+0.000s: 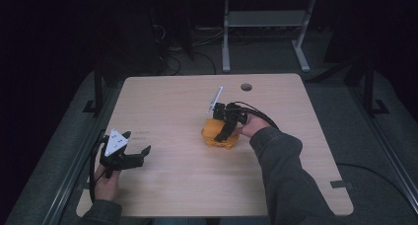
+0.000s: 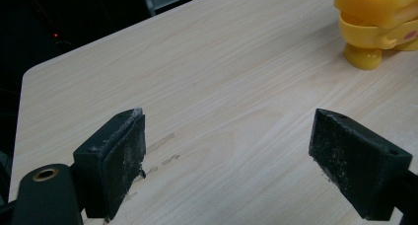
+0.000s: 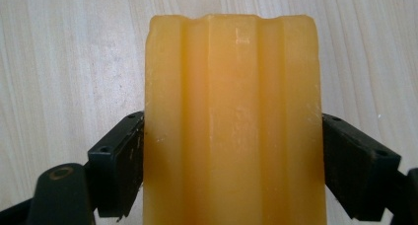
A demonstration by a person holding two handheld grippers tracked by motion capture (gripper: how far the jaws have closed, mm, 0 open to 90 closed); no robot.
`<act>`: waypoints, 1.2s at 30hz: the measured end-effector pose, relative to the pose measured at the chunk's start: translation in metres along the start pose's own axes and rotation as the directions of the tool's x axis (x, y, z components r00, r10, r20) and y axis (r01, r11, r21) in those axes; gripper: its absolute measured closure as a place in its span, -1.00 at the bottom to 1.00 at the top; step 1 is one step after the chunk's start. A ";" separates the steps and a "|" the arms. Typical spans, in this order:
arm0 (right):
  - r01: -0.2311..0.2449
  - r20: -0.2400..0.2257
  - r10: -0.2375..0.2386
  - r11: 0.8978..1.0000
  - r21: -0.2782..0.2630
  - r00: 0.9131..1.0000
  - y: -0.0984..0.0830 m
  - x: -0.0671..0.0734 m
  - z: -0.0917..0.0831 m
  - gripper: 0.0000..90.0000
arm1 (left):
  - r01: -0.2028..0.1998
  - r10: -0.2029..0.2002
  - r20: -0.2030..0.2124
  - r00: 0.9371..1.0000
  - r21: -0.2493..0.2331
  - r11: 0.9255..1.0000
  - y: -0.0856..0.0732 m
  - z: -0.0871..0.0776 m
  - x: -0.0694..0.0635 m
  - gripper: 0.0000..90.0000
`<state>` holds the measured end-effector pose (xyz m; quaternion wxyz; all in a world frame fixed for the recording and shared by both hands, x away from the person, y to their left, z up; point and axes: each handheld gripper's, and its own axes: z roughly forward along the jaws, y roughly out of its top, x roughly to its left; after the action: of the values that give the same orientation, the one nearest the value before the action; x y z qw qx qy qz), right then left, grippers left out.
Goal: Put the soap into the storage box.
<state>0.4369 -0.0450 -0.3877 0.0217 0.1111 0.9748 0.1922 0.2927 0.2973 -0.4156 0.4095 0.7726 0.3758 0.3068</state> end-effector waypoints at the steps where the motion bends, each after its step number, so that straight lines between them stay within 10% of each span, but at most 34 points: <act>1: 0.000 0.000 0.000 1.000 0.000 1.000 0.000 0.000 0.000 -0.61 | 0.001 -0.001 0.000 1.000 0.000 1.000 0.000 0.000 0.000 -0.70; 36: -0.050 0.006 0.051 0.997 -0.062 0.999 -0.013 0.001 -0.014 -0.68 | -0.006 0.006 0.000 1.000 0.009 1.000 0.000 0.000 0.000 -0.70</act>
<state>0.4320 -0.0614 -0.3798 0.0241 0.1357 0.9652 0.2223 0.2928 0.2970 -0.4154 0.4051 0.7756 0.3747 0.3063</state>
